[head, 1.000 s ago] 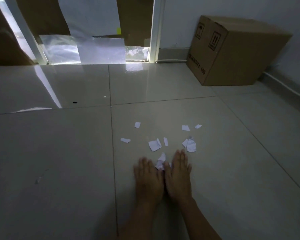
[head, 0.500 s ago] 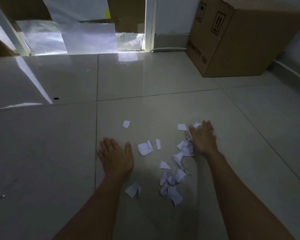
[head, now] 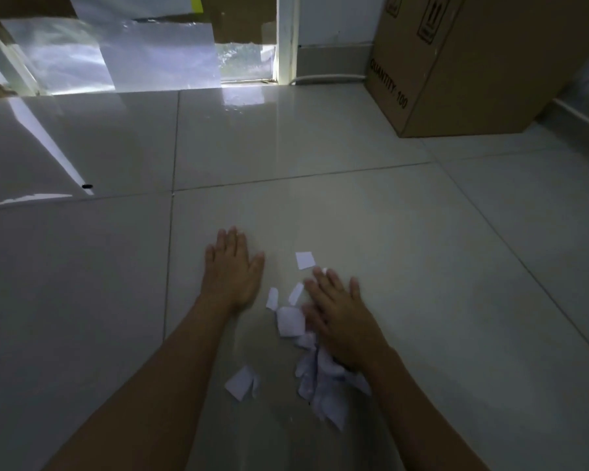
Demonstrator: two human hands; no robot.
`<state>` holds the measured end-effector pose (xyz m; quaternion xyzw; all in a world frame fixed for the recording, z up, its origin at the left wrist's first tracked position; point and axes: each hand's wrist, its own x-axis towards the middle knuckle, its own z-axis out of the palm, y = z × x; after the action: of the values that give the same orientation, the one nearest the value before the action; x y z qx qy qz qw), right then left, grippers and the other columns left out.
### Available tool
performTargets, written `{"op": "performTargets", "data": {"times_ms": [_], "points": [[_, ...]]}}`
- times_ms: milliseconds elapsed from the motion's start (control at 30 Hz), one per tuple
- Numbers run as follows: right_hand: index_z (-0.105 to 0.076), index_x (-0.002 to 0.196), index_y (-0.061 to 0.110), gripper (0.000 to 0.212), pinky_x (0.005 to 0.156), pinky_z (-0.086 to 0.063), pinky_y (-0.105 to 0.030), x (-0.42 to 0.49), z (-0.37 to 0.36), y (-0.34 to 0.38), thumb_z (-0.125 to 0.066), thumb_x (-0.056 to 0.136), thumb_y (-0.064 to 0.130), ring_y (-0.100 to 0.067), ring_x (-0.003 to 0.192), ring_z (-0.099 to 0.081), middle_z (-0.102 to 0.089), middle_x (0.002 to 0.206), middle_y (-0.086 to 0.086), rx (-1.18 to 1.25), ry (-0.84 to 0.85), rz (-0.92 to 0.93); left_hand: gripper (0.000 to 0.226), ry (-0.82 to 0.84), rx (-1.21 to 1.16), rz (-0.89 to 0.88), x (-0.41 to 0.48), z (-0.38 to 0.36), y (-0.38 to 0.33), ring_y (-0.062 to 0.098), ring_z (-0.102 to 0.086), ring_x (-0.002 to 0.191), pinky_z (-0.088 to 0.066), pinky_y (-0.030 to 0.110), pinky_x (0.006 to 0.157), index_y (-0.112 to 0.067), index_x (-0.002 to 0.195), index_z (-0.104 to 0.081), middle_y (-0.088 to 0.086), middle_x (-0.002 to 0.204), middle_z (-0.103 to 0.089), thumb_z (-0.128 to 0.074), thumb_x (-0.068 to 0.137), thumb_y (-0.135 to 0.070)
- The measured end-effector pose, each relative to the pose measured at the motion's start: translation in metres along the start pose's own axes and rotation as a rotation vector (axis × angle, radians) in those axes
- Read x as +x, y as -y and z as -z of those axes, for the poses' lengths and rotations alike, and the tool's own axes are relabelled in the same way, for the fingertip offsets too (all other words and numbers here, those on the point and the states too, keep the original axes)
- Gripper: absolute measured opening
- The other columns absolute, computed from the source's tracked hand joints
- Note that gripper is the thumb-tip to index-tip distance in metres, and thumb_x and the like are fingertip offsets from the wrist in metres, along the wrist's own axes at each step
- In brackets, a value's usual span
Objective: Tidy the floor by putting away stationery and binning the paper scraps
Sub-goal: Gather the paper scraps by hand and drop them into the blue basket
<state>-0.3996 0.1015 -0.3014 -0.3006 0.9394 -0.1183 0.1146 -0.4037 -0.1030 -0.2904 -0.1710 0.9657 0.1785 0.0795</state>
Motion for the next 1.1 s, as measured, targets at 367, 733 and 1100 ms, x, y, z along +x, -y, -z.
{"op": "performTargets", "data": {"times_ms": [367,733,1100], "points": [[-0.014,0.151,0.018,0.111,0.118,0.013,-0.038,-0.050,-0.002,-0.005,0.013,0.065,0.084,-0.001,0.139,0.012,-0.001,0.157,0.009,0.241,-0.120,-0.133,0.056,0.020,-0.157,-0.313,-0.043,-0.021,-0.044,0.022,-0.027,0.142,-0.012,0.033,0.117,-0.007,0.138,-0.043,0.012,0.149,-0.039,-0.019,0.096,-0.036],[-0.011,0.151,0.020,0.127,0.116,0.013,-0.033,-0.092,0.015,-0.005,0.026,0.050,0.086,-0.008,0.147,0.006,-0.001,0.161,0.003,0.253,-0.111,-0.278,0.087,0.142,0.068,-0.402,-0.034,-0.022,-0.066,0.027,-0.005,0.147,-0.009,0.041,0.118,-0.013,0.146,-0.028,0.006,0.158,-0.020,0.000,0.076,-0.057],[0.011,0.150,0.012,0.132,0.111,0.018,-0.028,-0.145,-0.010,0.013,0.024,0.045,0.091,-0.008,0.143,0.019,0.013,0.160,-0.004,0.371,-0.145,-0.477,0.035,-0.332,-0.683,-0.065,-0.130,-0.031,-0.035,0.030,-0.060,0.097,-0.046,0.034,0.083,-0.006,0.102,-0.065,0.011,0.104,-0.067,-0.039,0.097,-0.029]]}}
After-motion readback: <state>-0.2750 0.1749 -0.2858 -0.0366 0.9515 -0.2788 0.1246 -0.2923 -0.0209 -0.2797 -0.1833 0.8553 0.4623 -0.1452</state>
